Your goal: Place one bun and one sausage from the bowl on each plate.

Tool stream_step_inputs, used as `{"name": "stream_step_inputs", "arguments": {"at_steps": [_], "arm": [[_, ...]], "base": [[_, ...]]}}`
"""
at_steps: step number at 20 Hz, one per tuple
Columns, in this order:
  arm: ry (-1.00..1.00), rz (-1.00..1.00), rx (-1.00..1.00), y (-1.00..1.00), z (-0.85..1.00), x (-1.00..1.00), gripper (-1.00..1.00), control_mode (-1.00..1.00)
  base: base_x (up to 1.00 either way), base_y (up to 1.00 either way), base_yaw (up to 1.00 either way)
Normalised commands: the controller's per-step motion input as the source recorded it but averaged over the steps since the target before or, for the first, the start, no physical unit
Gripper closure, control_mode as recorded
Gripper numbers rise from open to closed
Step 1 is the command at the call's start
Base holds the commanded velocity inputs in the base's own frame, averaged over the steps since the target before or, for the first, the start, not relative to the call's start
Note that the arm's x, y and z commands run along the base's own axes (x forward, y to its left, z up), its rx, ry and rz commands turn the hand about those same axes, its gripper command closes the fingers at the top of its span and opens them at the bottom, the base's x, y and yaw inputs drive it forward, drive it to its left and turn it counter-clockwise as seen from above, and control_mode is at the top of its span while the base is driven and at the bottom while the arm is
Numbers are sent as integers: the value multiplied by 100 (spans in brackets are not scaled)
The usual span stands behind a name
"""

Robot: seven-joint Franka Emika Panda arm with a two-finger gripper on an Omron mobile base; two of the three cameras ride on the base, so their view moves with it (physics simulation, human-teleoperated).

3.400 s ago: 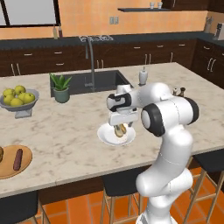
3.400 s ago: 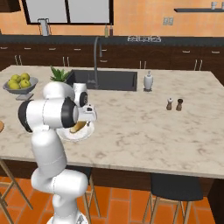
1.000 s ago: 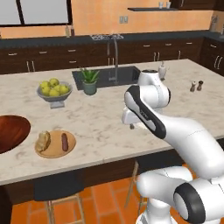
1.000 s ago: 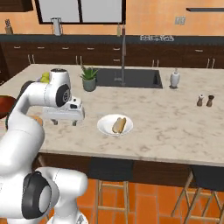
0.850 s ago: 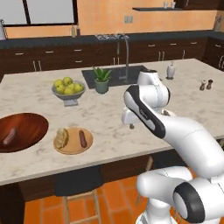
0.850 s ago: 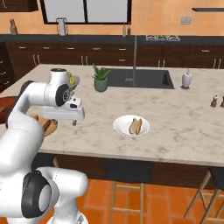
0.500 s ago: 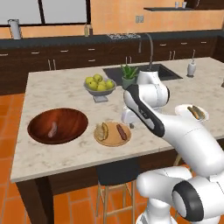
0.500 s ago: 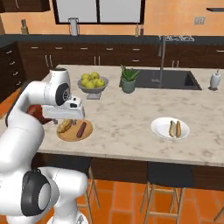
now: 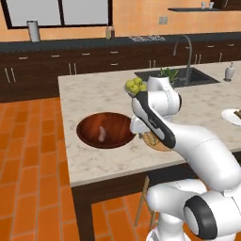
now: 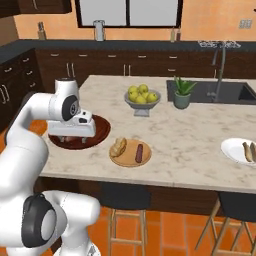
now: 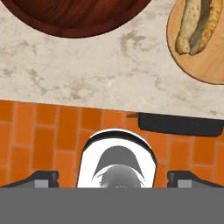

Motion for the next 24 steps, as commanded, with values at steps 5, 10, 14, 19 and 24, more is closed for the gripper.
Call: {"name": "stream_step_inputs", "arguments": {"at_steps": [5,10,14,19,24], "arm": [[0,0,0,0,0,0,-100,100],[0,0,0,7,-5,2,-100,-100],[0,0,0,88,-21,72,-100,-100],[0,0,0,80,-43,92,-100,-100],[0,0,2,46,-57,86,-100,-100]], "base": [[63,28,0],[53,4,0],[0,0,0],[0,0,0],[0,0,0]]}}
